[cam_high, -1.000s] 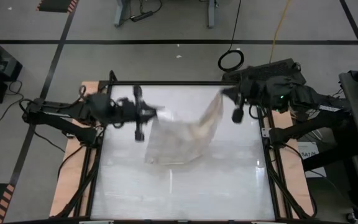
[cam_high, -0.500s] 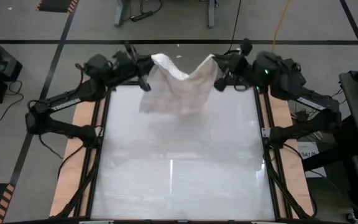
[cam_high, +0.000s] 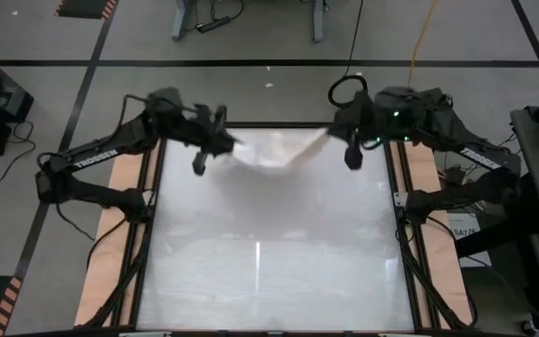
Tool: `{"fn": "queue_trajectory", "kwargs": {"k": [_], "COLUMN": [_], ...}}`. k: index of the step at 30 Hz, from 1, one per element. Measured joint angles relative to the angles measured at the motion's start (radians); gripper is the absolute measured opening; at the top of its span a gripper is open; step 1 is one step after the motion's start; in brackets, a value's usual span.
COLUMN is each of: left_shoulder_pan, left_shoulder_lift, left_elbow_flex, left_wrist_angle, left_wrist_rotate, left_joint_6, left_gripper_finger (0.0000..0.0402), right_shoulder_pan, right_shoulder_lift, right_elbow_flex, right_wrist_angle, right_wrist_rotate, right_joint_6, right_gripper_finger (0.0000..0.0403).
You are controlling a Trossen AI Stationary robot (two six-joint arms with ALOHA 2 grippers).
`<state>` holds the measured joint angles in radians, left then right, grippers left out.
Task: Roll towel
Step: Roll the white towel
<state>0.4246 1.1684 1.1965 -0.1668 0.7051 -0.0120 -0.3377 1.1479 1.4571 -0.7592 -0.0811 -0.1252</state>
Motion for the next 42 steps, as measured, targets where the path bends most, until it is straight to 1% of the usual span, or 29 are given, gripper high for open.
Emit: {"fn": "queue_trajectory", "kwargs": {"k": [2,4,7,9,16,21,26,31,36,42], "left_shoulder_pan": [-0.028,-0.059,-0.114,-0.153,-0.334,-0.470,-0.616,-0.753,-0.876,-1.009], "left_shoulder_lift": [0.000,0.000,0.000,-0.001,-0.003,-0.003,0.015,0.056,0.116,0.208], "left_elbow_flex": [0.000,-0.002,-0.023,-0.030,-0.043,-0.043,-0.043,-0.043,-0.043,-0.043], "left_wrist_angle": [-0.132,-0.238,-0.309,-0.335,-0.381,-0.417,-0.483,-0.481,-0.479,-0.479], "left_wrist_rotate": [-0.034,-0.080,-0.125,-0.153,-0.297,-0.399,-0.576,-0.723,-0.851,-1.043], "left_joint_6": [0.018,0.021,0.005,-0.027,-0.115,-0.197,-0.293,-0.383,-0.485,-0.608], "left_gripper_finger": [0.0013,0.0013,0.0013,0.0013,0.0013,0.0013,0.0013,0.0013,0.0013,0.0013], "right_shoulder_pan": [0.018,0.034,0.055,0.067,0.136,0.206,0.291,0.366,0.430,0.518], "right_shoulder_lift": [0.006,0.007,0.007,0.004,0.004,0.004,0.004,0.004,0.004,0.016], "right_elbow_flex": [-0.008,-0.042,-0.101,-0.136,-0.247,-0.309,-0.356,-0.369,-0.370,-0.370], "right_wrist_angle": [-0.064,-0.088,-0.104,-0.116,-0.128,-0.119,-0.101,-0.089,-0.035,0.021], "right_wrist_rotate": [-0.005,-0.005,-0.013,-0.040,-0.105,-0.146,-0.161,-0.159,-0.157,-0.148], "right_joint_6": [0.021,0.038,0.063,0.076,0.138,0.182,0.227,0.250,0.266,0.295], "right_gripper_finger": [0.0002,0.0002,0.0002,0.0002,0.0002,0.0002,0.0002,0.0002,0.0002,0.0002]}}
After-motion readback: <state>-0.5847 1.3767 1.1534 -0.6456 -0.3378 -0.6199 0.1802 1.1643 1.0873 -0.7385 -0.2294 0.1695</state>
